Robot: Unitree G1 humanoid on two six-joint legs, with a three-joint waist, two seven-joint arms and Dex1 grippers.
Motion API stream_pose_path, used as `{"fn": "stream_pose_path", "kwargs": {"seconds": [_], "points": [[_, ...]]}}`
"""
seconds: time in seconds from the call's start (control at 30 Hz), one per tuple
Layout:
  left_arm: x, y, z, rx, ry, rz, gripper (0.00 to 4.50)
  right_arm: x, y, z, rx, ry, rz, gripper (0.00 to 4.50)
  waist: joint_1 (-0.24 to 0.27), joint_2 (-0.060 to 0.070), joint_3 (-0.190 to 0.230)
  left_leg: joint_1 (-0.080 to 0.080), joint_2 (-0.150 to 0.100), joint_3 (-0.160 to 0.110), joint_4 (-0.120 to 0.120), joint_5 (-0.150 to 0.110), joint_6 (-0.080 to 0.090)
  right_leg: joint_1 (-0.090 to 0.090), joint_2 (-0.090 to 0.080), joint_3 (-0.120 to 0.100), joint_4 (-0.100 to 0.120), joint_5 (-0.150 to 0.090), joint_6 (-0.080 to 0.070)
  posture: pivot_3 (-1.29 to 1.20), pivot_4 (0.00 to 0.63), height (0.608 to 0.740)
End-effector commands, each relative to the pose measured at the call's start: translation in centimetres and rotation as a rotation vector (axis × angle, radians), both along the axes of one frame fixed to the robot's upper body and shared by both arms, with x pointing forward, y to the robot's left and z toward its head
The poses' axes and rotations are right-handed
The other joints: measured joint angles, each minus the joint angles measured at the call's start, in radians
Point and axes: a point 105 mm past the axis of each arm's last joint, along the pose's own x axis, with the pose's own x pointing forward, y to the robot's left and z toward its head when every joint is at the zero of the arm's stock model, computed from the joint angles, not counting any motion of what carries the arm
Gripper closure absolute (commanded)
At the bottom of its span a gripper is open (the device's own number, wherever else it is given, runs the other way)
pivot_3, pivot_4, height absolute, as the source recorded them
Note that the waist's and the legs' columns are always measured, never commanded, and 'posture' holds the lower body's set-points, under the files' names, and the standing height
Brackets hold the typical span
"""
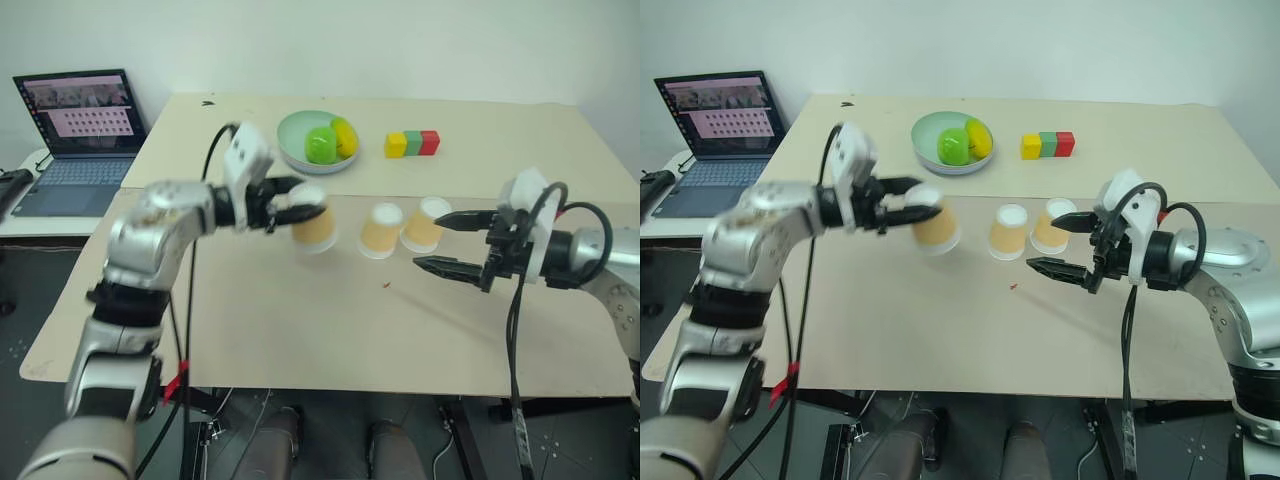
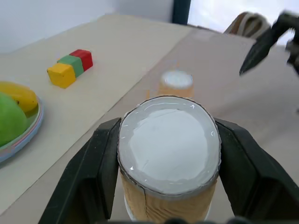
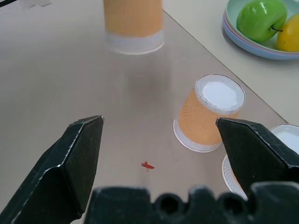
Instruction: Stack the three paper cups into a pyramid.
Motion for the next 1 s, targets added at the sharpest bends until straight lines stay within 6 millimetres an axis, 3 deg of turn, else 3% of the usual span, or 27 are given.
{"fn": "stream_pose_path", "kwargs": {"seconds": [0.03, 0.23, 0.47, 0.73, 1.0], "points": [[0.9, -2.5, 3.6, 0.033, -0.107, -0.049, 1.66, -0.6, 0.2, 1.0, 0.021, -0.061, -0.014, 0.0, -0.001, 0.0, 0.0, 0.0, 0.0, 0.0, 0.0, 0.0, 0.0, 0.0, 0.0, 0.0, 0.0, 0.0, 0.0, 0.0, 0.15, 0.74], [3.0, -6.8, 3.8, 0.101, -0.167, -0.106, 1.66, -1.2, 0.8, 0.5, 0.054, -0.065, -0.038, 0.0, -0.011, 0.0, 0.0, 0.001, 0.0, 0.001, 0.0, 0.0, 0.0, 0.001, -0.001, 0.0, 0.0, 0.0, 0.0, 0.0, 0.15, 0.74], [3.5, -10.9, 2.6, 0.117, -0.183, -0.142, 1.66, -2.0, 1.2, -0.1, 0.09, -0.066, -0.075, 0.0, -0.015, -0.001, 0.0, -0.002, -0.001, 0.001, 0.0, 0.0, 0.001, -0.002, -0.002, 0.0, 0.001, 0.001, 0.0, 0.0, 0.15, 0.74], [3.2, -12.7, 3.2, 0.127, -0.232, -0.154, 1.66, -2.7, 1.4, -0.6, 0.11, -0.067, -0.111, 0.0, -0.024, -0.001, 0.0, -0.003, -0.002, 0.001, 0.002, -0.001, 0.002, -0.002, -0.003, 0.0, 0.003, -0.002, 0.006, 0.0, 0.15, 0.74], [3.4, -13.1, 2.0, 0.151, -0.242, -0.142, 1.66, -3.1, 1.8, -0.4, 0.127, -0.077, -0.124, 0.0, -0.023, -0.001, 0.0, -0.003, -0.002, 0.001, 0.003, -0.001, 0.002, -0.001, -0.003, 0.0, 0.004, -0.004, 0.008, 0.0, 0.15, 0.74]]}}
